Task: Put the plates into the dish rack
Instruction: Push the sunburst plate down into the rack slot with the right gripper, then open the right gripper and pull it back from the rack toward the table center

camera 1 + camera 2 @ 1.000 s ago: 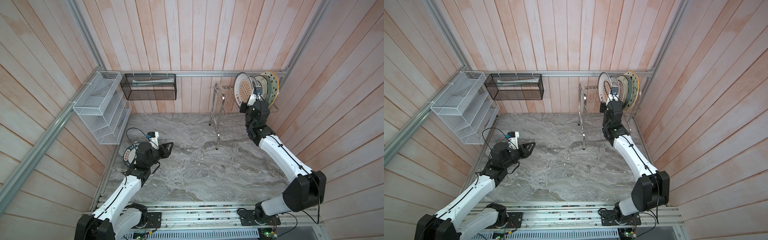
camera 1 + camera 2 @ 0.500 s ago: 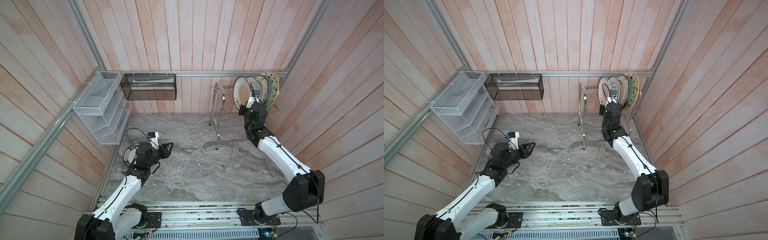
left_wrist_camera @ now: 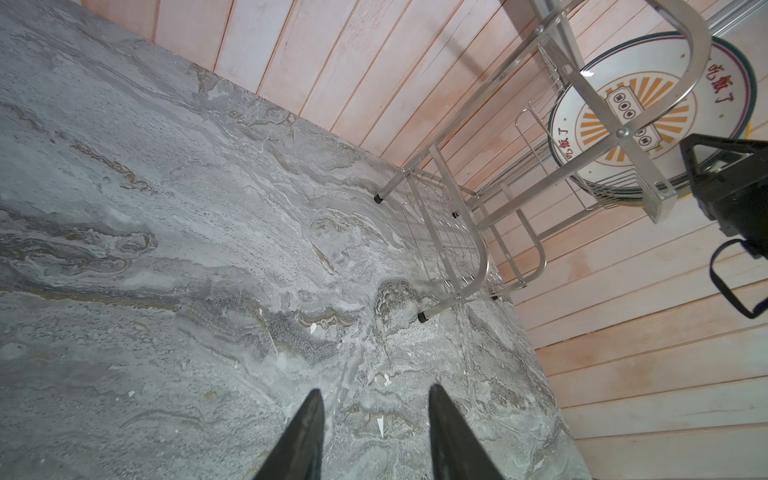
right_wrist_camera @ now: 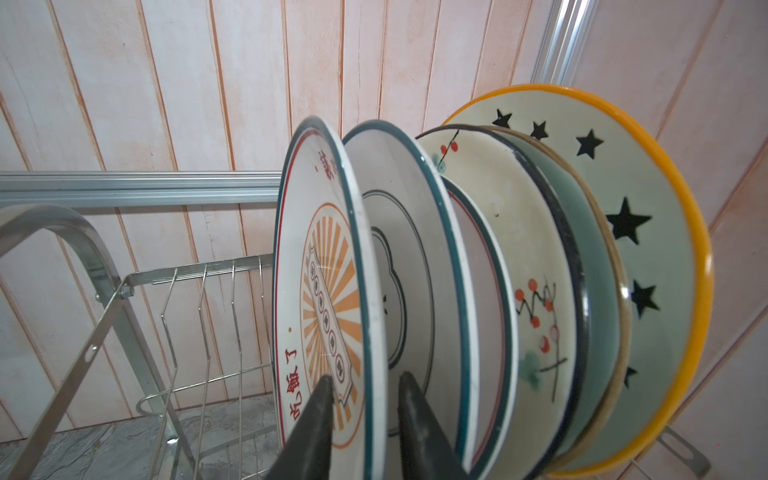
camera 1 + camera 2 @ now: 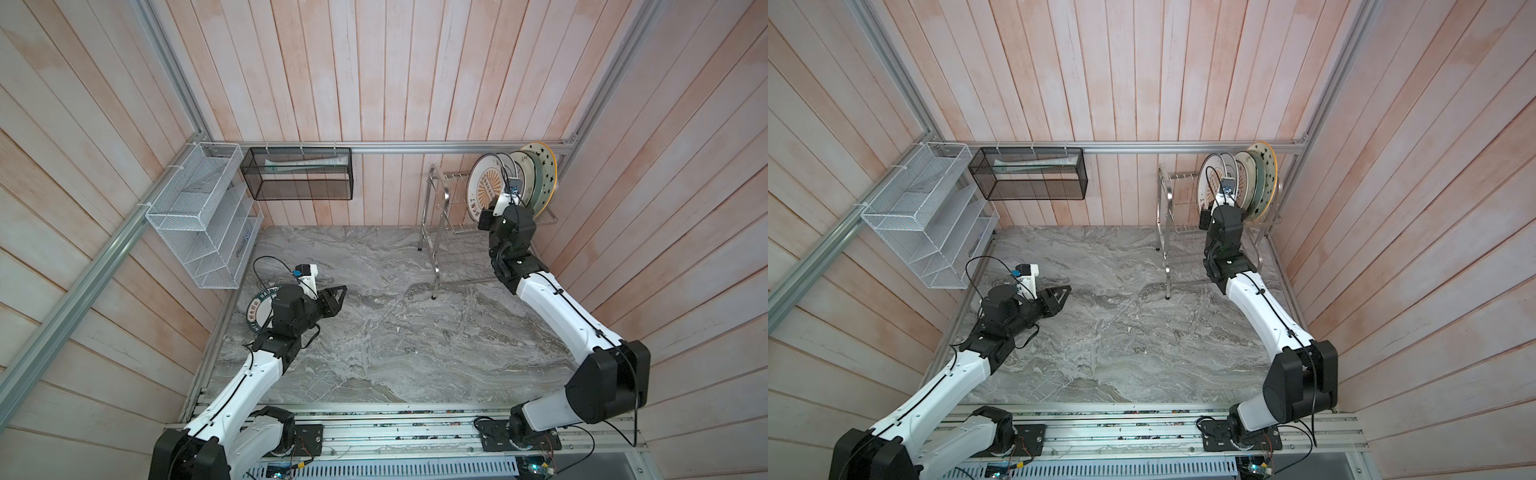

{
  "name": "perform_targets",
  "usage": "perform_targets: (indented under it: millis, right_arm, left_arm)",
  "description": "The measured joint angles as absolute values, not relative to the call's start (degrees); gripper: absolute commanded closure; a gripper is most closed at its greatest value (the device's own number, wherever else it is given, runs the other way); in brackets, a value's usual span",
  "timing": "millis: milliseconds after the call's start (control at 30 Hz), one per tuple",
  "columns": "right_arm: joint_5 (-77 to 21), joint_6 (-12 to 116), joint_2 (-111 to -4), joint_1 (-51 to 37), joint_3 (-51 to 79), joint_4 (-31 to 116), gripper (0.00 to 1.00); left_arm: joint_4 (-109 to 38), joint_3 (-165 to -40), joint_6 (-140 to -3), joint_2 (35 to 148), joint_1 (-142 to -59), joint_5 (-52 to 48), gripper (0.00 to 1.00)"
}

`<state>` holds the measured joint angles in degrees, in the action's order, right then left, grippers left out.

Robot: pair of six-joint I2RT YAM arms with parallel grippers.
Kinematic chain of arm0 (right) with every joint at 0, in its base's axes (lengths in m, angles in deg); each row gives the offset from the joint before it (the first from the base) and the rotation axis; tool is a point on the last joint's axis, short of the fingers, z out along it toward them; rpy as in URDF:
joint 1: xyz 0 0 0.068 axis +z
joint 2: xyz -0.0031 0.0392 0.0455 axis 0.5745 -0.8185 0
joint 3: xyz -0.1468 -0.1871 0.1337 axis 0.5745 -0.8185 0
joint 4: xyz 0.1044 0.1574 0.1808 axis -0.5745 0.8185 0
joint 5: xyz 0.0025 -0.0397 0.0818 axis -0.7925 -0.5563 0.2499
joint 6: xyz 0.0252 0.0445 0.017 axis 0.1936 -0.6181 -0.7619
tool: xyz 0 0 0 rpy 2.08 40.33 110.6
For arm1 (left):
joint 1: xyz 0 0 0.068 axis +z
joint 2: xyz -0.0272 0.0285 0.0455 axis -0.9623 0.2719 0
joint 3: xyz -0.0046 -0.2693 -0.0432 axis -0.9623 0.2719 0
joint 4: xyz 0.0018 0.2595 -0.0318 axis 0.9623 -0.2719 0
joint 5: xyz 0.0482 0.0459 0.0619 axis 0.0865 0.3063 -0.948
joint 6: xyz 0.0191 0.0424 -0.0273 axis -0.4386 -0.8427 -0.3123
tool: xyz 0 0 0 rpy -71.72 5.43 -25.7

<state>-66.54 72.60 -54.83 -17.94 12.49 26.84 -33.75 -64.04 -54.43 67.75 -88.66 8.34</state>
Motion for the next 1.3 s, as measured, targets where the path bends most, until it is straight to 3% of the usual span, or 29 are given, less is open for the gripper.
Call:
perform_targets:
  millis: [367,867,1300]
  right_arm:
    - [-65.8,72.8,-52.5,-17.9,12.5,26.8,0.53]
    - [-57.8,70.7,-38.9,-18.1,11.2,25.3,0.34]
    - [-46.0,64.9,-27.8,-19.9,1.2,19.8,0.34]
  left_arm:
    - [-33.8,-64.0,-54.5,67.7,-88.7,8.3,0.57]
    - [-35.2,-64.0,-54.4,66.8,-88.7,7.2,0.56]
    - [-42.3,-64.1,-53.7,66.4,-88.6,-3.6,0.52]
